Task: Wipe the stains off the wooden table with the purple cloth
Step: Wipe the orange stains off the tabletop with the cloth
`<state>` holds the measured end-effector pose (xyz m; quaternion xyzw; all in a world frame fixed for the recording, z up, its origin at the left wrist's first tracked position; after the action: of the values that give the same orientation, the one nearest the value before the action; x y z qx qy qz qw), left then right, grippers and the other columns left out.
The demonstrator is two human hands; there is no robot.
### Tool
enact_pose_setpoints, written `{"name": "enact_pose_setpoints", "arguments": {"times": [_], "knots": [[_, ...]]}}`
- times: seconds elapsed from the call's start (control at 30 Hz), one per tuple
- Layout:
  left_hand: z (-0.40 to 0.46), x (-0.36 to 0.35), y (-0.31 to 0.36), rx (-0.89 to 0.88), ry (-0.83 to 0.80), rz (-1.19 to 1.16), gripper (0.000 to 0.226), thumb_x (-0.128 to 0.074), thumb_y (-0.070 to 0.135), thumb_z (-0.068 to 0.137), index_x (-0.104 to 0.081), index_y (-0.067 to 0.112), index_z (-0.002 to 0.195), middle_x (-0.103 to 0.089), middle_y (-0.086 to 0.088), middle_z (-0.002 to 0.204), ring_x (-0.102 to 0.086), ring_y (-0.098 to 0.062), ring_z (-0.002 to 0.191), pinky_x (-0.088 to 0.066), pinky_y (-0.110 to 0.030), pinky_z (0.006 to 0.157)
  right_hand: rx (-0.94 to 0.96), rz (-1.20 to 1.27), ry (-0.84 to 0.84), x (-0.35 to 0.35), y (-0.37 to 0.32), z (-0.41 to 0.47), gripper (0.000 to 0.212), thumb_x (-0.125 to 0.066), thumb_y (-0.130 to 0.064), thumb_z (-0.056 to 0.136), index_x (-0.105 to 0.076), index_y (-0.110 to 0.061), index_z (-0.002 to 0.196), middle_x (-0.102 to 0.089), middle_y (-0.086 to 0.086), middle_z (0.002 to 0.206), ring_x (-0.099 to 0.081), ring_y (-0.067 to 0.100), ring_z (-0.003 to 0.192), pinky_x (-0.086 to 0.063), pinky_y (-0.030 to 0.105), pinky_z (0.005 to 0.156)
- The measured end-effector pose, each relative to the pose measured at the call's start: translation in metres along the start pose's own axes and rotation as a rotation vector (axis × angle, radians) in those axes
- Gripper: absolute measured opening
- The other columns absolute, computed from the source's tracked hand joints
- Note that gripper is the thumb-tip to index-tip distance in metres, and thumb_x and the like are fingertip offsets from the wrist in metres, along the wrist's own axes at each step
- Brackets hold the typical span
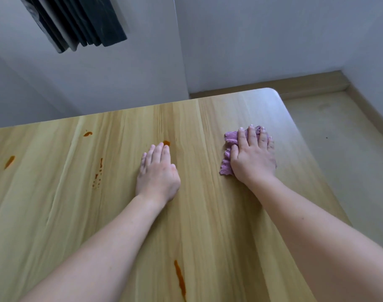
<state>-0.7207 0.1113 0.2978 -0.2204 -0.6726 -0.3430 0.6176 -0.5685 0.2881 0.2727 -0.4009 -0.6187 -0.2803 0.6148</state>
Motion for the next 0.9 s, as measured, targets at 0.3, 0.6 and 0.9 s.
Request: {"name": "enact_pose_setpoints", "arguments": {"times": [0.3,0.6,0.9], "knots": [[0.064,0.03,-0.09,0.022,-0.007,0.026,0.057,-0.029,0.024,0.099,-0.012,0.01,0.151,-0.006,-0.003,0.161,0.002,-0.017,0.147,0.003,-0.033,0.119,0.091,-0.011,0.009,-0.01,-0.09,0.032,0.059,-0.014,-0.043,0.099,-0.009,-0.023,0.154,-0.001,0.005,0.162,0.008,0.028,0.148,0.005,0.045,0.119],[0.137,0.01,-0.108,0.027,-0.118,0.046,0.063,-0.021,0.041,0.1,-0.003,0.012,0.152,0.006,-0.002,0.161,0.01,-0.017,0.147,0.005,-0.035,0.119,0.209,-0.027,0.016,-0.016,-0.142,0.069,0.059,-0.014,-0.044,0.1,-0.008,-0.023,0.155,0.001,0.003,0.162,0.007,0.026,0.148,0.003,0.044,0.119],[0.136,-0.004,-0.115,0.012,0.002,-0.024,0.06,-0.02,0.037,0.099,-0.005,0.016,0.153,0.002,0.003,0.161,0.007,-0.012,0.147,0.007,-0.032,0.119,0.279,-0.049,0.015,-0.021,-0.184,0.104,0.06,-0.012,-0.044,0.099,-0.009,-0.023,0.154,-0.001,0.003,0.162,0.006,0.025,0.148,0.002,0.045,0.119]]}}
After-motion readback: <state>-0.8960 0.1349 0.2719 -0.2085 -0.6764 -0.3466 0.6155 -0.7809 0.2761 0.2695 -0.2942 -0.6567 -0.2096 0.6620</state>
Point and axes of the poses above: each hand's wrist, its own z-axis towards the middle knuckle, its own x-axis out of the back of the hand, y = z × x, the point moved 6 cm from there along z, towards the middle knuckle
